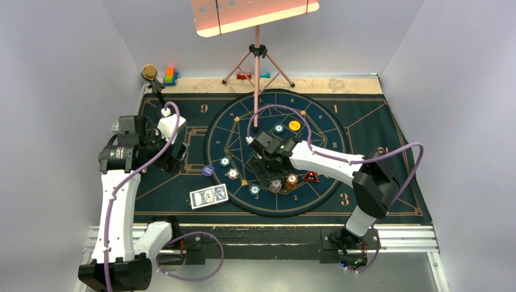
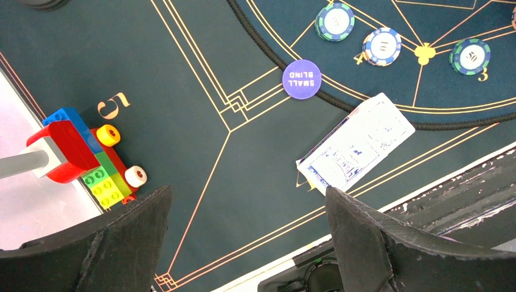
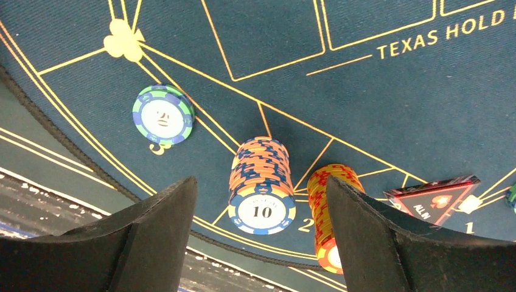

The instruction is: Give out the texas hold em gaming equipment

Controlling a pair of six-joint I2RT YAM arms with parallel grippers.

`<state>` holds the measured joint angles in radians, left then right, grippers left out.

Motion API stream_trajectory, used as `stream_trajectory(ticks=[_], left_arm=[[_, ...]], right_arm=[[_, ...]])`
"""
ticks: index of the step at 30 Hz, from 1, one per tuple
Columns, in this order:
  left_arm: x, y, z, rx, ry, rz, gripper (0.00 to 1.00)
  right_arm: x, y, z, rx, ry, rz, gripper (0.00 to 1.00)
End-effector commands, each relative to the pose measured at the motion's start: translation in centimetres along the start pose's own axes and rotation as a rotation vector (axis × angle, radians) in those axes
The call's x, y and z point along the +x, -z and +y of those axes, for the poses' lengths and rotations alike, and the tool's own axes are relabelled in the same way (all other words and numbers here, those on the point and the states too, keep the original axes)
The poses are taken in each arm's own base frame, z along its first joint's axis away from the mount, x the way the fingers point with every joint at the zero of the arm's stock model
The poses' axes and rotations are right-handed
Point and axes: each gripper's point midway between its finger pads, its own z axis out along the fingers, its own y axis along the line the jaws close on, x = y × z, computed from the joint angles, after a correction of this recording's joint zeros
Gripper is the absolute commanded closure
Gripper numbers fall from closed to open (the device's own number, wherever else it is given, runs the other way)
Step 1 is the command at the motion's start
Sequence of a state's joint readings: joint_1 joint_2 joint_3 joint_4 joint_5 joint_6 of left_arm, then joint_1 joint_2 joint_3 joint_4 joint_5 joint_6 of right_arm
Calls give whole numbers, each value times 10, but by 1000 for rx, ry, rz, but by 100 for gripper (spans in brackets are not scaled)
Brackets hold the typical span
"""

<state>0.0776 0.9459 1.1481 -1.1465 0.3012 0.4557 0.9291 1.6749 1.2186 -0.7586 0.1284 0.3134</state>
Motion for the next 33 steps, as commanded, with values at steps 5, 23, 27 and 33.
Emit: stream_trajectory(ticks=[5,23,27,33], left_arm=[[-10,10,4,-29,-8,-36,0],[-9,10,4,-32,-7,-34,0],[-9,10,5,-34,-7,-35,0],[-10,11,5,-38,-11,-36,0]], right_arm=[[0,-2,8,-48,15,-6,21],[15,-14,5,-37,20,40,34],[17,-17,4,-31,23,49,35],[17,-17,5,-32,24,47,36]])
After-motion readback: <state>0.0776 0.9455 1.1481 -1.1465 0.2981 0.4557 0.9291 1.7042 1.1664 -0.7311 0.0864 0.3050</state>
